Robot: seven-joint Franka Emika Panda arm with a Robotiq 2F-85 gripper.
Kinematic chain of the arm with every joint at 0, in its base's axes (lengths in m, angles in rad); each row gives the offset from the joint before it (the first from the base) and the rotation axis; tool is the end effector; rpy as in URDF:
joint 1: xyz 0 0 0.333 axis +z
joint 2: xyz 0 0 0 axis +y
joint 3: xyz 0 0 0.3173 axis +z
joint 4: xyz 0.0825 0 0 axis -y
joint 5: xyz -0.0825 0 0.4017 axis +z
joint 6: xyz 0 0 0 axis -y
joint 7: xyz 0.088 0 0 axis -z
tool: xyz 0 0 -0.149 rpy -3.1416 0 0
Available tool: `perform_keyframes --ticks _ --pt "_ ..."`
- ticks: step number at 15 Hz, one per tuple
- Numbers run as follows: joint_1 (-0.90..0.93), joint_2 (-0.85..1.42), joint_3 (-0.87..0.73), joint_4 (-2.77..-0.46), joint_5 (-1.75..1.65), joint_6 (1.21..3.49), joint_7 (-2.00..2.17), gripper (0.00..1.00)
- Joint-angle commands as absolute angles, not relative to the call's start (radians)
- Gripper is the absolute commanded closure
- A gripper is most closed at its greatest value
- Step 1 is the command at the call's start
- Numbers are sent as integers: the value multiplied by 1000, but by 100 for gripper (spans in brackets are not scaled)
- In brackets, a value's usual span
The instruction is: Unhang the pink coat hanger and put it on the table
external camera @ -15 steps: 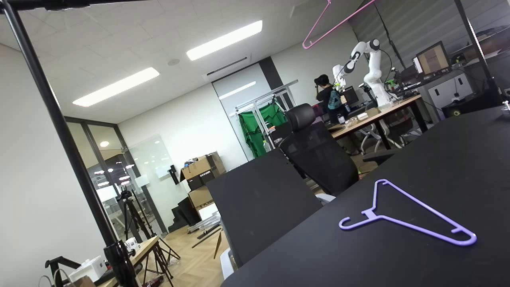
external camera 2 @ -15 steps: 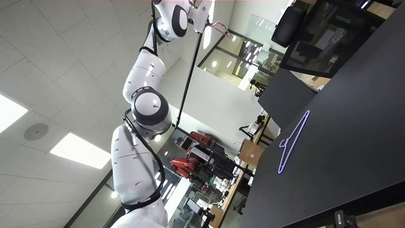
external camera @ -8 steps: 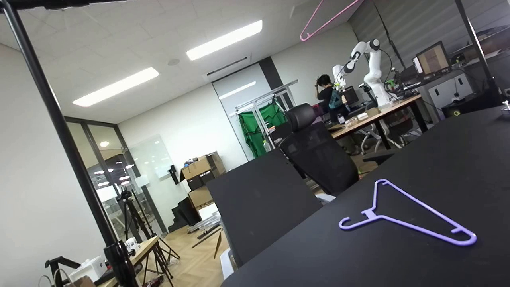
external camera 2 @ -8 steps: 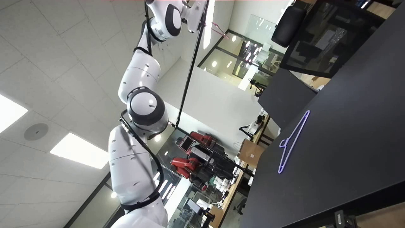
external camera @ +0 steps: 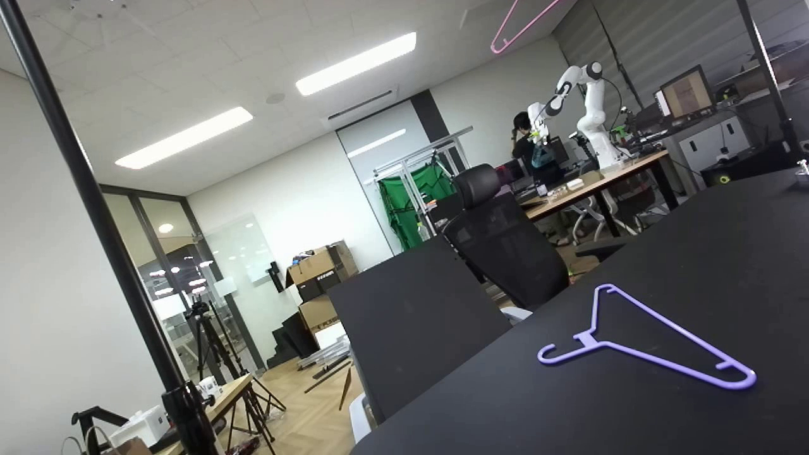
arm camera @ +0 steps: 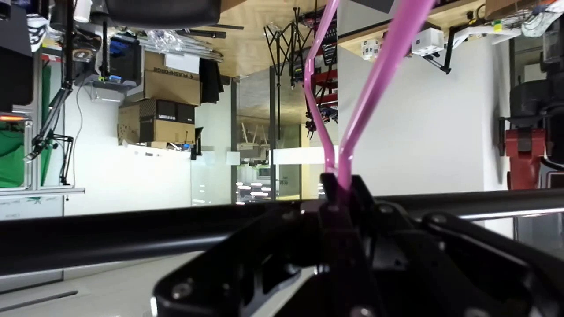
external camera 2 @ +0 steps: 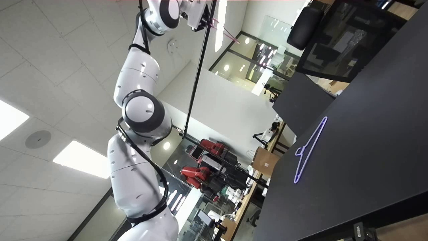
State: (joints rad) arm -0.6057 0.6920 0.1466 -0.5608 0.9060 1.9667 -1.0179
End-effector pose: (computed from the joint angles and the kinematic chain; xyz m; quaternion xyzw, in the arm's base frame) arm 0.7012 -0.3247 0.7213 -0.8001 -0.1834 -0.5560 0.1306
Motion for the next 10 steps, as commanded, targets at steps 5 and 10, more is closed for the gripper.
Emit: perform_keyframes --ticks 5,10 --pt "-656 659 148 -544 913 1845 -951 98" --pt "-655 657 159 -546 945 1876 -956 98"
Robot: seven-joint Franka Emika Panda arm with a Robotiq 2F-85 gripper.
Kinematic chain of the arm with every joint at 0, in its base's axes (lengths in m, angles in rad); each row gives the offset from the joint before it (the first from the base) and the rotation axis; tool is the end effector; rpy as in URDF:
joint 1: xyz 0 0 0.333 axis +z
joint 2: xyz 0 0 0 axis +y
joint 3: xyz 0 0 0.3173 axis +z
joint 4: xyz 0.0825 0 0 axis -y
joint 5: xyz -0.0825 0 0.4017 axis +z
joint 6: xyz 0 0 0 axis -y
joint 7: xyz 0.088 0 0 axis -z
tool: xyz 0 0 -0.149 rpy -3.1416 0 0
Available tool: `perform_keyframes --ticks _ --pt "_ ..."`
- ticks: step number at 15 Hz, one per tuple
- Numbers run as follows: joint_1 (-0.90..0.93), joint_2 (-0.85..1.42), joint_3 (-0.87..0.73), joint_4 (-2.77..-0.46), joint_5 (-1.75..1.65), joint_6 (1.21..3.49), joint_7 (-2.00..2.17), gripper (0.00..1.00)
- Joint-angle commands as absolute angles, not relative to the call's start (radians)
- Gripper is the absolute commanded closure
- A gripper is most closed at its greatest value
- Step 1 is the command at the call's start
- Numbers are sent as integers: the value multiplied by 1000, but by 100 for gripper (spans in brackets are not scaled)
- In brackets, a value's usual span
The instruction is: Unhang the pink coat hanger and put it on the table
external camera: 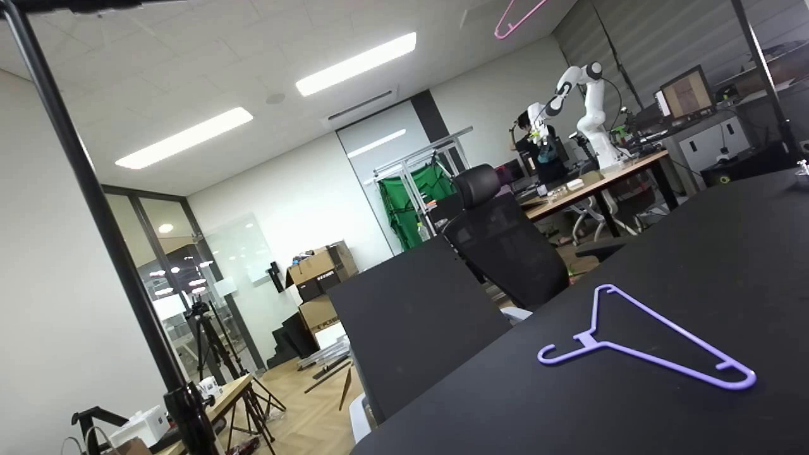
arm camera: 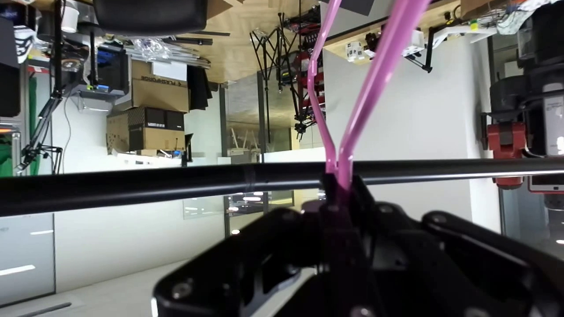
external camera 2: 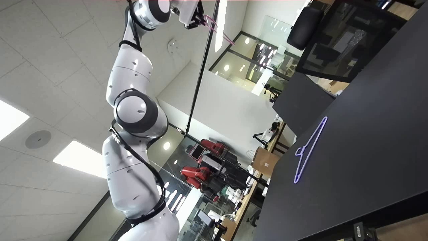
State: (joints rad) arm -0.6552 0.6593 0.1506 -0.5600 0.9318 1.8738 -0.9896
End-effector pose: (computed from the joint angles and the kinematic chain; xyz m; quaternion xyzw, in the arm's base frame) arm 0.6739 -0.3351 0.7393 -0.8028 -0.1841 -0.5463 0.1522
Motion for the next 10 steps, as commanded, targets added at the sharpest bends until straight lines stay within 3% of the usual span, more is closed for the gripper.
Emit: perform_keyframes --ticks 1,10 --pt "-654 653 155 -549 940 1862 -950 98" --pt "-680 649 141 -593 864 1537 -980 98"
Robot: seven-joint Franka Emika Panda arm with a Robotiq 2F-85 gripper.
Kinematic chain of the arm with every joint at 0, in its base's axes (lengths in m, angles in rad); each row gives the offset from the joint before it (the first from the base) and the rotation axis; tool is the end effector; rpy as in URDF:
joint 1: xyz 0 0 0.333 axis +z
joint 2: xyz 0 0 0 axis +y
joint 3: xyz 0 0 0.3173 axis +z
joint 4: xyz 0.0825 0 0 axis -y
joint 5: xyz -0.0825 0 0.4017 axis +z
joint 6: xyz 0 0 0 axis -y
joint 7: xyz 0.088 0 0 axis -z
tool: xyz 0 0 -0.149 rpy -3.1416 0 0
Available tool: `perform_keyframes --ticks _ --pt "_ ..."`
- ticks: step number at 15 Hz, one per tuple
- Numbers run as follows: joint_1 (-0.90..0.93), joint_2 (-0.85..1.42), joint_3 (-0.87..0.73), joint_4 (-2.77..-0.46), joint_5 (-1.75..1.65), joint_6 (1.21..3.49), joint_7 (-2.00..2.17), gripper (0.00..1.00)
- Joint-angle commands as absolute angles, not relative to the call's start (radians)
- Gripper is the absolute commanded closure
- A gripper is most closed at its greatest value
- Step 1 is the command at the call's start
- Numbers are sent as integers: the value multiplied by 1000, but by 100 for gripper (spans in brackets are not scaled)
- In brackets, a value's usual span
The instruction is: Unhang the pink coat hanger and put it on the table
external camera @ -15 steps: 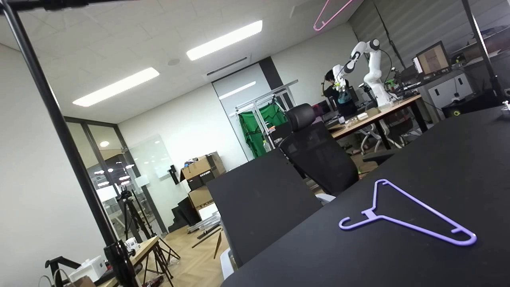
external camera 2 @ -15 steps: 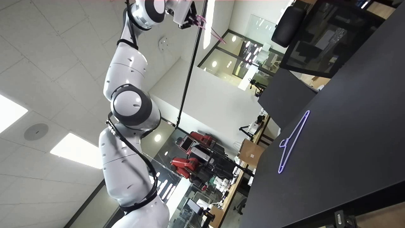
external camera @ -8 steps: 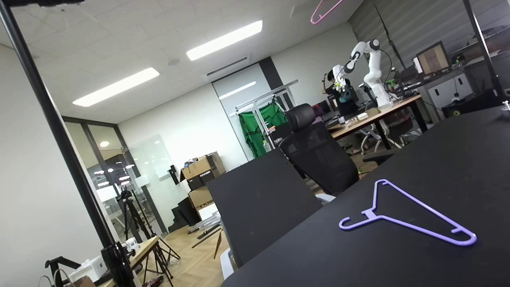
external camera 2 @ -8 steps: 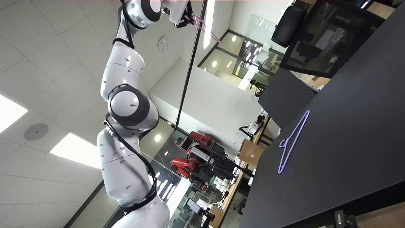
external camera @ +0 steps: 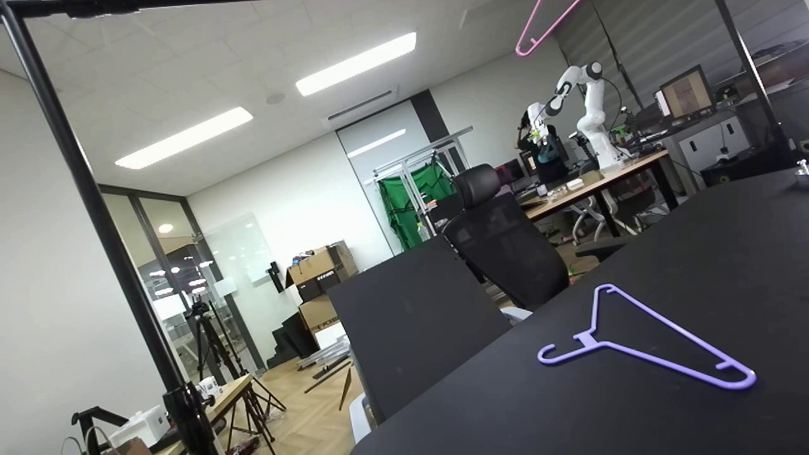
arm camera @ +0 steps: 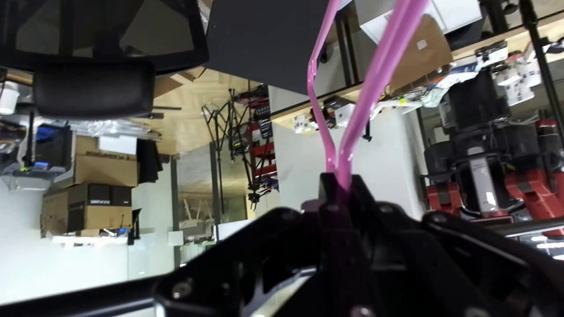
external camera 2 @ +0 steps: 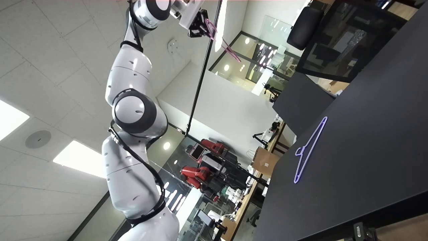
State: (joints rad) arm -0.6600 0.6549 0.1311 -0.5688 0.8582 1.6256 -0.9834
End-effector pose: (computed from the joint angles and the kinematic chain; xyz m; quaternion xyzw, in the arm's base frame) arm 0.6615 -0.3170 0.7033 -0.8422 -0.2382 -0.4441 0.1916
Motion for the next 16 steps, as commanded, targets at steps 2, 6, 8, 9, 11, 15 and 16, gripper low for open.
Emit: perform_keyframes --ticks 2,6,8,9,11,15,16 --pt "-690 668 151 -607 886 1481 -987 98" --pt "-686 709 144 -640 890 1457 -1009 98" --pt "-675 733 137 -661 878 1446 -1003 98" --pt "-669 744 133 -670 872 1442 -993 98" --pt "-671 753 135 -665 877 1456 -1009 98" --pt "-670 769 135 -670 879 1459 -1021 92" --pt "-670 767 135 -669 879 1459 -1021 92"
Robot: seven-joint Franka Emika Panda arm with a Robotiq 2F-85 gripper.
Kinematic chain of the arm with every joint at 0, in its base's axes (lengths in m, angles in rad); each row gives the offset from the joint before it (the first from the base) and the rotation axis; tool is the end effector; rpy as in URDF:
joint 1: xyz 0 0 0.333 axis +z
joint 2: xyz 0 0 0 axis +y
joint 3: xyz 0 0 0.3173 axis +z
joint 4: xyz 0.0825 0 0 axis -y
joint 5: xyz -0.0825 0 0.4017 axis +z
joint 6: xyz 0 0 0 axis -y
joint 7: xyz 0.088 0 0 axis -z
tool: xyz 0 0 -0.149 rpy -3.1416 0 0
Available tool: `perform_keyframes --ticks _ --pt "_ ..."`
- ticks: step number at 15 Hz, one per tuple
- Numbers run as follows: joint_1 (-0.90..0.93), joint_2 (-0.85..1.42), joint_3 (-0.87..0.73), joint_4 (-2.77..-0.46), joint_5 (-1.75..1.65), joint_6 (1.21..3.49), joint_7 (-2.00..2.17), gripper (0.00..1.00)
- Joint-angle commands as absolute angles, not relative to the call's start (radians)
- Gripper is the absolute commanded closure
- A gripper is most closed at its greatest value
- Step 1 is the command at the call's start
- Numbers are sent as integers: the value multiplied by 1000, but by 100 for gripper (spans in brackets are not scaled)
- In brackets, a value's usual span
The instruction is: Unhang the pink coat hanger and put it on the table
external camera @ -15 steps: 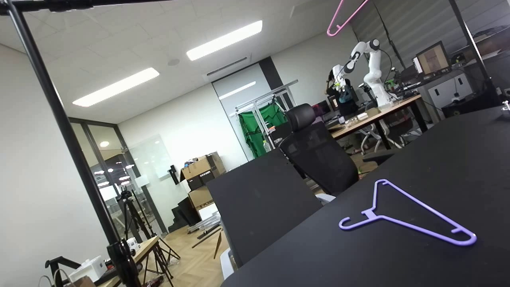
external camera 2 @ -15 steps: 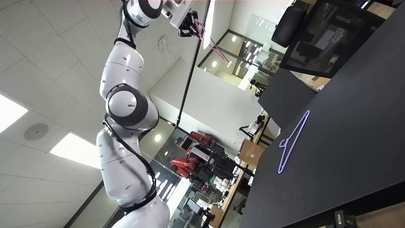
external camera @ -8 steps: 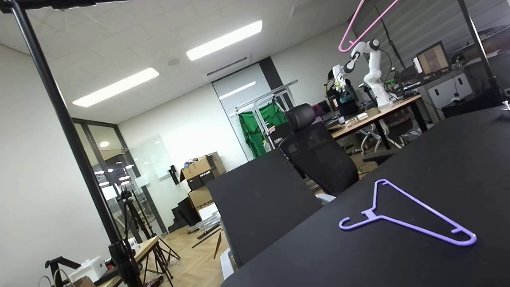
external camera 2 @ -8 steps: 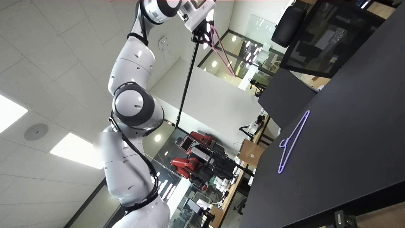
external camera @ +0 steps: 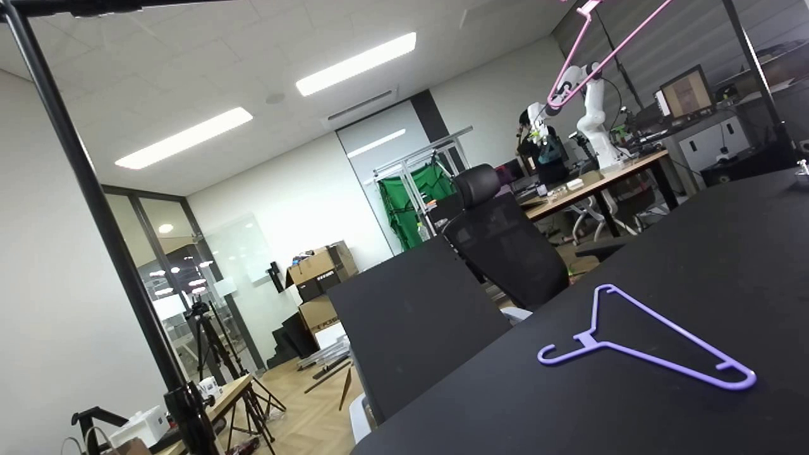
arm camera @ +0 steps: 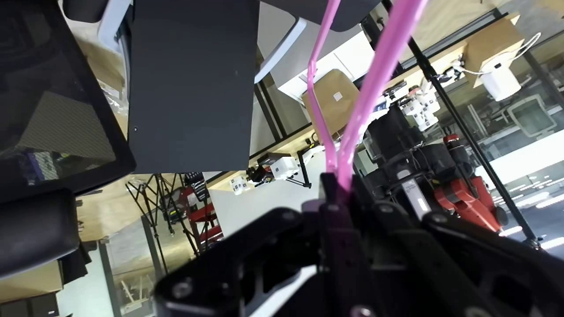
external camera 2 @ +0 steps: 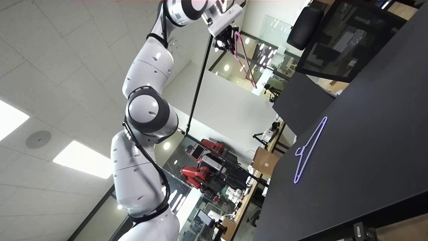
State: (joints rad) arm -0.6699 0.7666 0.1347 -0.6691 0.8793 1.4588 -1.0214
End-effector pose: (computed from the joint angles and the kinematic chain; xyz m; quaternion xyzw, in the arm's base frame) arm 0.6842 -0.3214 0.5637 -0.8502 -0.2482 -0.3423 0.3135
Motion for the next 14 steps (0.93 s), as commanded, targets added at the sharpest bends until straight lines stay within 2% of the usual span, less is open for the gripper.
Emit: perform_keyframes --ticks 1,6,7,14 --pt "-670 765 135 -669 879 1459 -1021 92" --pt "-670 764 135 -669 879 1459 -1021 92" --pt "-670 764 135 -669 879 1459 -1021 98" --pt "-680 825 137 -837 921 1599 -1098 98"
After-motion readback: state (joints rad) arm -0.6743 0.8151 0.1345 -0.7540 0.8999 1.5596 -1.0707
